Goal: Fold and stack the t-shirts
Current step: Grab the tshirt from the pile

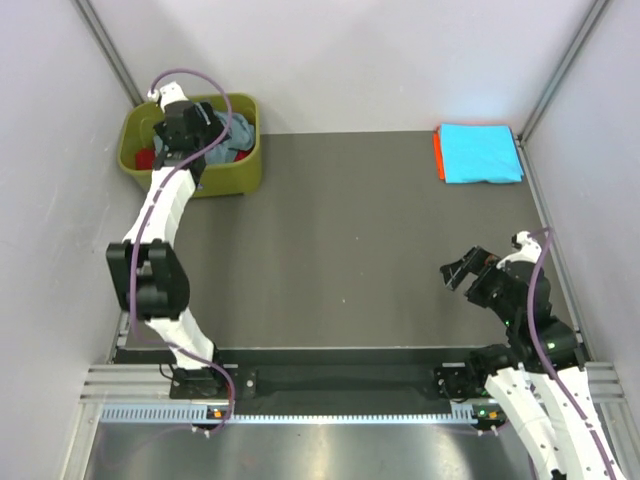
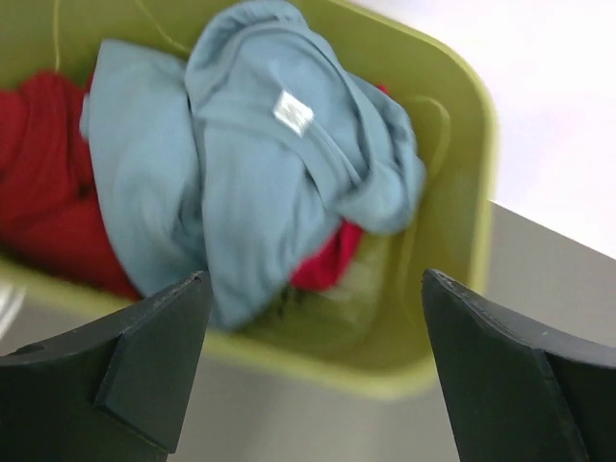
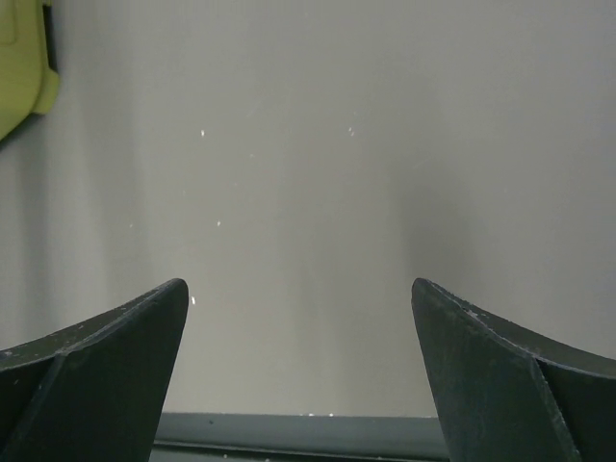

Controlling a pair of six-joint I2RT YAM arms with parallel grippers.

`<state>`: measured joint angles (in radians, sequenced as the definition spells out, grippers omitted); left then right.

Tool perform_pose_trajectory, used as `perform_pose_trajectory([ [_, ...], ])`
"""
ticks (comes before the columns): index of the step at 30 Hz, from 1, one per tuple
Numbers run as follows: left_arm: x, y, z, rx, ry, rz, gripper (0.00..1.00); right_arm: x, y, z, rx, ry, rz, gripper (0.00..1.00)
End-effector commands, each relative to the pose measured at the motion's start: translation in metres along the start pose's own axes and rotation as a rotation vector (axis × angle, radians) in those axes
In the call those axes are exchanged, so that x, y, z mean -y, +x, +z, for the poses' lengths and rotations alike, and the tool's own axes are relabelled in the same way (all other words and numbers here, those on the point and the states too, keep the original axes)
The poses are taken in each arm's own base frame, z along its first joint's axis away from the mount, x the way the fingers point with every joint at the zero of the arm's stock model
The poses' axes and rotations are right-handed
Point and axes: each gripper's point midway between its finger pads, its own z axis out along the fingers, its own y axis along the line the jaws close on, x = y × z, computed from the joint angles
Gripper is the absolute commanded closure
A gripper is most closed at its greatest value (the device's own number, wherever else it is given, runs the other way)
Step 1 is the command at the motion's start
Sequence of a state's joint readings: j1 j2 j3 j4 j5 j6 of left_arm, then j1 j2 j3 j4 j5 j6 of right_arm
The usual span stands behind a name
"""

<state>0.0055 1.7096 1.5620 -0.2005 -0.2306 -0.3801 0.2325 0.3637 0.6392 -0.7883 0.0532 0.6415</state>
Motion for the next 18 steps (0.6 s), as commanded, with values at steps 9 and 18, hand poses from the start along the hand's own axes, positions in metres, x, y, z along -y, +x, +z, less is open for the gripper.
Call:
perform_pose_trajectory([
  [9, 0.006, -0.005, 0.128, 0.050, 0.263, -0.091, 0.14, 0.003, -0.034, 0.020, 0.100, 0.098, 0.050, 0.00],
  [18, -0.009, -0.012, 0.191, 0.112, 0.319, -0.427, 0.28, -0.005, -0.040, 0.054, 0.072, 0.131, 0.130, 0.00],
])
